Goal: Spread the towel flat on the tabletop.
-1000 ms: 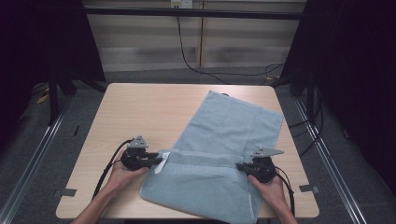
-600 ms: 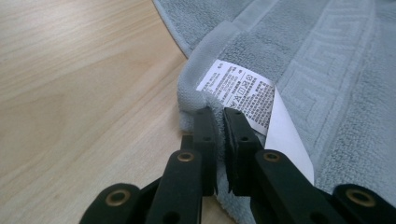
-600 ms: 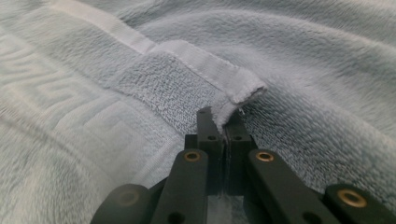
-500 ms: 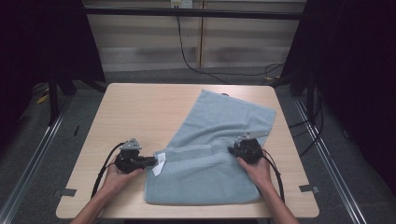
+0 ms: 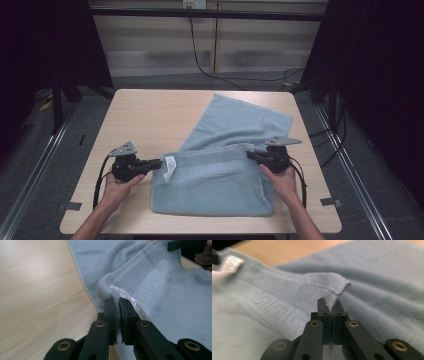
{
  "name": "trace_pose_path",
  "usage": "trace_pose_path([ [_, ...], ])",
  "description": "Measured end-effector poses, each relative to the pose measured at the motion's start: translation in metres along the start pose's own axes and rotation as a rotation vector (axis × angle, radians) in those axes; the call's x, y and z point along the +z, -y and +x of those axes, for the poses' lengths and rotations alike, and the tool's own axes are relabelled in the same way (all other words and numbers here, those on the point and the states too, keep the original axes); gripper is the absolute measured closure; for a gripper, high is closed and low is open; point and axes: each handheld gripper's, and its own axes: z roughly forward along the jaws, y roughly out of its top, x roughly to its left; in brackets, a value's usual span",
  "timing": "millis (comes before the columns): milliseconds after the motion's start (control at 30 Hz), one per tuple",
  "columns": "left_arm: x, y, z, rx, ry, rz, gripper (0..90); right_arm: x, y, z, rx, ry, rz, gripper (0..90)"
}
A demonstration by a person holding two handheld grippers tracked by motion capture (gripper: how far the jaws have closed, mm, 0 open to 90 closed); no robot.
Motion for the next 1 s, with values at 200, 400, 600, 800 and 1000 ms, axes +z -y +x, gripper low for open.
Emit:
trace_pose_path([
  [200, -0.024, -0.007, -0.03, 0.054, 0.048, -0.053, 85.3, -0.067, 0.002, 0.031, -0.068, -0.043, -0.144, 88.6],
  [400, -0.047, 0.021, -0.051, 0.073, 0.083, -0.018, 85.2, -0.105, 0.033, 0.06, -0.078, -0.112, -0.156, 88.4],
  [600, -0.061, 0.055, -0.076, 0.067, 0.122, 0.045, 84.9, -0.113, 0.079, 0.088, -0.078, -0.189, -0.085, 85.7],
  [800, -0.073, 0.068, -0.091, 0.096, 0.17, 0.062, 81.2, -0.126, 0.095, 0.102, -0.121, -0.285, -0.007, 70.6],
  [1000, -0.082, 0.048, -0.074, 0.108, 0.141, -0.001, 75.1, -0.136, 0.085, 0.092, -0.092, -0.244, -0.049, 65.9],
])
